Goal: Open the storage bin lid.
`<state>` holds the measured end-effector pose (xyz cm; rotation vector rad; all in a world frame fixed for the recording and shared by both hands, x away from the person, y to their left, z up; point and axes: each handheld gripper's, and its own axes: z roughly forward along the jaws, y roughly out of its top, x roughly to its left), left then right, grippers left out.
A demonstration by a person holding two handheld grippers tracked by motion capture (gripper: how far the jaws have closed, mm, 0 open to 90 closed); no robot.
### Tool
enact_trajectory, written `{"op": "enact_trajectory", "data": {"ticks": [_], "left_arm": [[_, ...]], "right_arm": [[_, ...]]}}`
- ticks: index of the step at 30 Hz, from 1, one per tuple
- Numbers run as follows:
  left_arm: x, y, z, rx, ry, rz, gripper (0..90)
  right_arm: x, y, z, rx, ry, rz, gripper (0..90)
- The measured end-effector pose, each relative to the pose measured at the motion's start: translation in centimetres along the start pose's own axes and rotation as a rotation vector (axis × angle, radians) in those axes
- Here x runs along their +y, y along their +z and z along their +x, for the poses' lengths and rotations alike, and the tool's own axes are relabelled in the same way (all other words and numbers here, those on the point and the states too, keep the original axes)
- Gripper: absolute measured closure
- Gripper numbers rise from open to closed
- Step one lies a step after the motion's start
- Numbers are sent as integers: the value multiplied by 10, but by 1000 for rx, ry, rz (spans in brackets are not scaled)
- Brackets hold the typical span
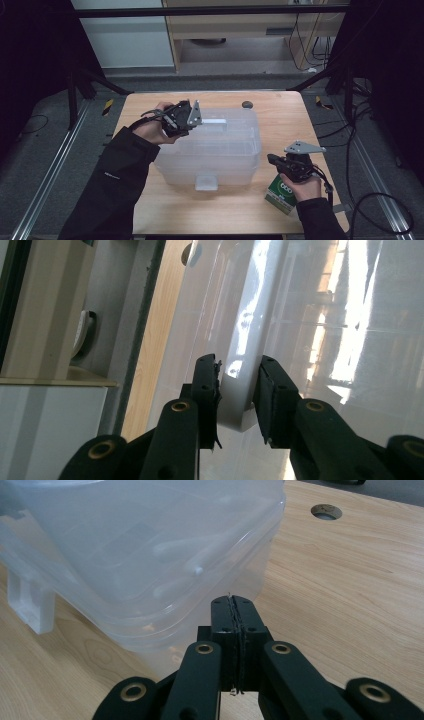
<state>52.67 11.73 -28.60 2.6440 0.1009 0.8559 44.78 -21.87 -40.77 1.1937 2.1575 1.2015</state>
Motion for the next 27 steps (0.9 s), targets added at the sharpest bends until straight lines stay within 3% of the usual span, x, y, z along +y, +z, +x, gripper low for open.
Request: {"op": "enact_trajectory", "data": {"ticks": [19,27], "left_arm": [[0,0,9,72,-49,-26,701],[0,1,14,101,-74,-39,693]], "right_arm": [[-1,4,5,44,-5,1,900],[-3,6,4,55,15,-3,900]]}}
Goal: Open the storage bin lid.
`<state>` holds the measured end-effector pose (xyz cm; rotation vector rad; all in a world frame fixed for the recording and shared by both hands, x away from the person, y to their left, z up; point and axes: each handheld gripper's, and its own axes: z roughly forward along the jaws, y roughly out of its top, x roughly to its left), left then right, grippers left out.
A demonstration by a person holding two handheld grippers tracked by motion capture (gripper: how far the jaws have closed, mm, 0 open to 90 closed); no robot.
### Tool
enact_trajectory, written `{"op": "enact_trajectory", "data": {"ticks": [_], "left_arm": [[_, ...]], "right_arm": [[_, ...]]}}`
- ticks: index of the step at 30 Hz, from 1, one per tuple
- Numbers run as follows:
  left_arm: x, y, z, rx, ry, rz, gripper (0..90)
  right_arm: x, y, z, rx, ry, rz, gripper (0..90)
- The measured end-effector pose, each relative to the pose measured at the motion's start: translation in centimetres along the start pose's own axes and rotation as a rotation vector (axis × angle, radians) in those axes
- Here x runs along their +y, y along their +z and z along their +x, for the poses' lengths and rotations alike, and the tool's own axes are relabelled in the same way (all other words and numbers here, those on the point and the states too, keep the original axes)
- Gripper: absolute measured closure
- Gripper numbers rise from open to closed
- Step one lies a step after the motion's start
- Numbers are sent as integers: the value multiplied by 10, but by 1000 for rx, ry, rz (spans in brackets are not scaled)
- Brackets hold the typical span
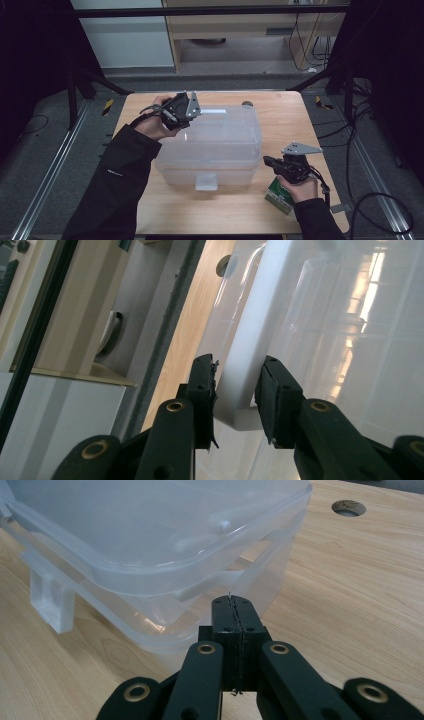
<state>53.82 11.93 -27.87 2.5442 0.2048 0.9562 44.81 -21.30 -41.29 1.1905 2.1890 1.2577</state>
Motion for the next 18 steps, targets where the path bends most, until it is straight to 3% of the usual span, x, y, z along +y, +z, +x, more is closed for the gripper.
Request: {"op": "enact_trajectory", "data": {"ticks": [18], "left_arm": [[3,5,6,64,-35,-4,685]], "right_arm": [[6,8,10,35,4,-28,900]]}}
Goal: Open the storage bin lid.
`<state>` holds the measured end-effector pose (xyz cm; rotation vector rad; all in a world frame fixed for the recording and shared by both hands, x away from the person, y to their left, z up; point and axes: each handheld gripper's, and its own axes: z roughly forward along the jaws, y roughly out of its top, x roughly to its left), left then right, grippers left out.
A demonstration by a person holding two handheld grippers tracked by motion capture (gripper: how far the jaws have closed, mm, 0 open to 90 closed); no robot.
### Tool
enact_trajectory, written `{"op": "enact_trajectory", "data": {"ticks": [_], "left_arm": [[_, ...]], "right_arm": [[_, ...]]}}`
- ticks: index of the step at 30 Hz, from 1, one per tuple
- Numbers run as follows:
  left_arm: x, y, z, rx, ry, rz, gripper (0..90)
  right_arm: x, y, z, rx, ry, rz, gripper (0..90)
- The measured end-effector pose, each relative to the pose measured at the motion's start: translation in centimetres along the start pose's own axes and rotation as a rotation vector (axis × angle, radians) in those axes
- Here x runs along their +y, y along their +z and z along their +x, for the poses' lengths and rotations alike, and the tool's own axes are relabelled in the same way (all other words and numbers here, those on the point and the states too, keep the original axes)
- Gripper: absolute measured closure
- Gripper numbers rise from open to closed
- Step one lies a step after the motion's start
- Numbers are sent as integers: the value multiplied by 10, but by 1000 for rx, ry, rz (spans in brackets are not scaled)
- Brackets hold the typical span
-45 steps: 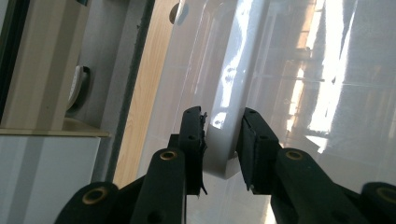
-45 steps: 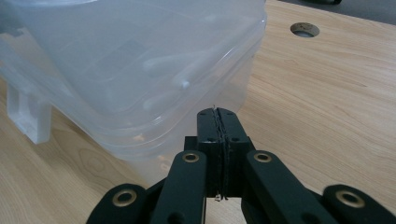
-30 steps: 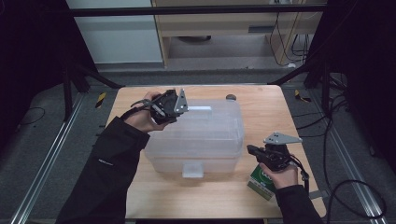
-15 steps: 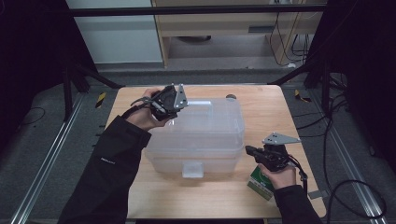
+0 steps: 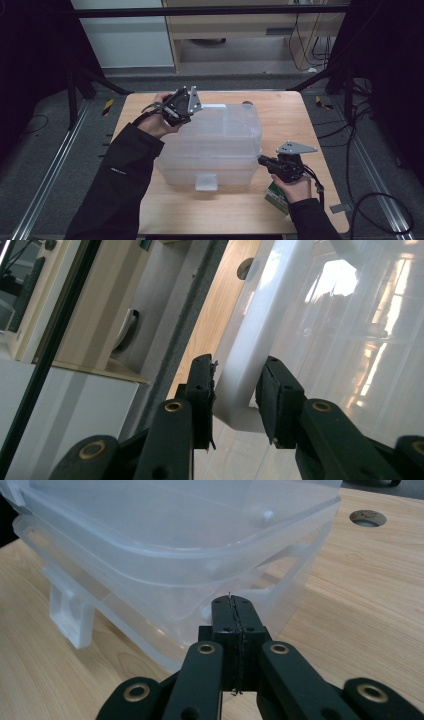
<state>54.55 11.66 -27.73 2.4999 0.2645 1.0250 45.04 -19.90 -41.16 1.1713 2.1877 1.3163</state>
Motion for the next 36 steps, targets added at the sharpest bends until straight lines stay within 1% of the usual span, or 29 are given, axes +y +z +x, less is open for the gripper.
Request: {"op": "enact_trajectory", "data": {"ticks": [6,10,12,13,14,15,16,17,19,21,24,28,30,33,36], "left_arm": [[0,0,1,0,-2,0,683],[0,1,1,0,-9,-4,681],[-1,0,0,1,-20,-7,675],[-2,0,0,-1,-27,-15,641],[-2,-1,-1,-14,-33,-18,605],[-3,-2,-2,-16,-35,-23,596],[-5,-3,-3,-14,-45,-32,577],[-7,-5,-3,-20,-52,-35,553],[-11,-9,-4,-32,-74,-58,517],[-16,-15,-4,-36,-107,-87,492],[-23,-25,-2,-53,-131,-103,462],[-34,-35,-1,-71,-158,-107,444],[-39,-41,-1,-71,-169,-111,434],[-48,-48,-1,-74,-195,-129,427],[-59,-57,-1,-71,-230,-153,428]], "right_arm": [[5,-1,2,19,18,-52,900],[5,-1,2,10,29,-67,900],[5,-1,3,0,23,-67,900],[5,-1,3,-4,21,-69,900],[5,-1,4,-5,21,-69,900],[5,-1,4,-5,23,-70,900],[5,-1,3,-5,22,-70,900],[5,-1,3,-1,22,-68,900],[5,-1,3,-4,22,-70,900],[5,-1,3,-3,22,-71,900],[5,-1,3,-1,25,-69,900],[4,-1,3,-1,25,-67,900],[4,0,3,-1,26,-67,900],[4,0,3,-1,27,-66,900],[4,0,3,-2,27,-66,900]]}}
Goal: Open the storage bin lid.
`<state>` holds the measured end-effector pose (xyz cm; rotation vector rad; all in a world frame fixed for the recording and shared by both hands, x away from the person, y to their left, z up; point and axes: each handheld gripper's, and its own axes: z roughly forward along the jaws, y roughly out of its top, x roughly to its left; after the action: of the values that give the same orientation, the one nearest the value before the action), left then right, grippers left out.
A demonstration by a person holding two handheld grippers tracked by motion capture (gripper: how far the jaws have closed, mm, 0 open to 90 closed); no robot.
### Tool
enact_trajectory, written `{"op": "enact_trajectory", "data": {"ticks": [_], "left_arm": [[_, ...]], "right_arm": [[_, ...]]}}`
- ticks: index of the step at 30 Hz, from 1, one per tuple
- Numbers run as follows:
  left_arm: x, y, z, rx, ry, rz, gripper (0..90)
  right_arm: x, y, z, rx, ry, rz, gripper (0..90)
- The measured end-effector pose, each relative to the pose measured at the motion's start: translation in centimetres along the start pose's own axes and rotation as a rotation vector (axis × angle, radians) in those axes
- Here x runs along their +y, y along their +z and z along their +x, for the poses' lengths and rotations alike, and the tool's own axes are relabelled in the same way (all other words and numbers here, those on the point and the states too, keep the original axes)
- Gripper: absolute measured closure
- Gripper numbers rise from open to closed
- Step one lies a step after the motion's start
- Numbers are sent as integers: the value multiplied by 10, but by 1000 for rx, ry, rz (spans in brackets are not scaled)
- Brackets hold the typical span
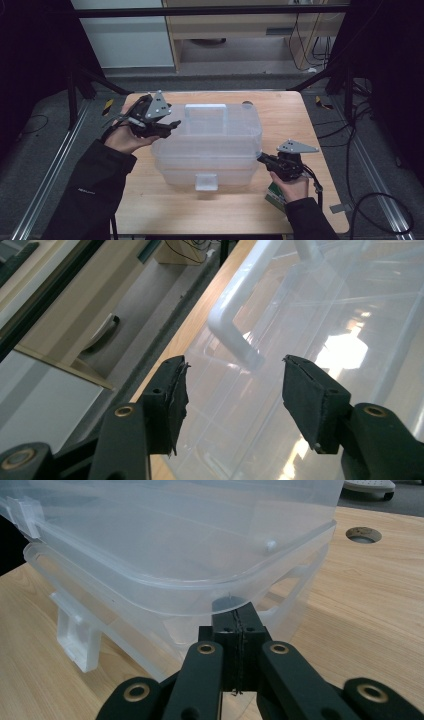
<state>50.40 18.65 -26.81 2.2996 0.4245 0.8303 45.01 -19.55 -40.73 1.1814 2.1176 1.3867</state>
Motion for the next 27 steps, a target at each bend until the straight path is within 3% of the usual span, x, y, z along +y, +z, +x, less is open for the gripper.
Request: {"op": "enact_trajectory", "data": {"ticks": [9,13,15,20,21,22,27], "left_arm": [[-28,-23,-1,46,-93,-76,465],[-49,-36,-2,67,-176,-121,483],[-57,-41,-2,83,-191,-131,491],[-80,-53,-2,119,-288,-189,519],[-80,-53,-2,119,-288,-189,522],[-87,-57,-3,139,-321,-213,524],[-102,-62,-8,168,-382,-246,549]], "right_arm": [[0,0,-1,2,0,6,900],[0,0,-1,3,-1,10,900],[0,0,-1,5,-1,11,900],[0,0,-1,6,1,16,900],[0,0,-1,7,1,17,900],[0,0,-1,5,0,17,899],[0,0,-1,8,1,20,899]]}}
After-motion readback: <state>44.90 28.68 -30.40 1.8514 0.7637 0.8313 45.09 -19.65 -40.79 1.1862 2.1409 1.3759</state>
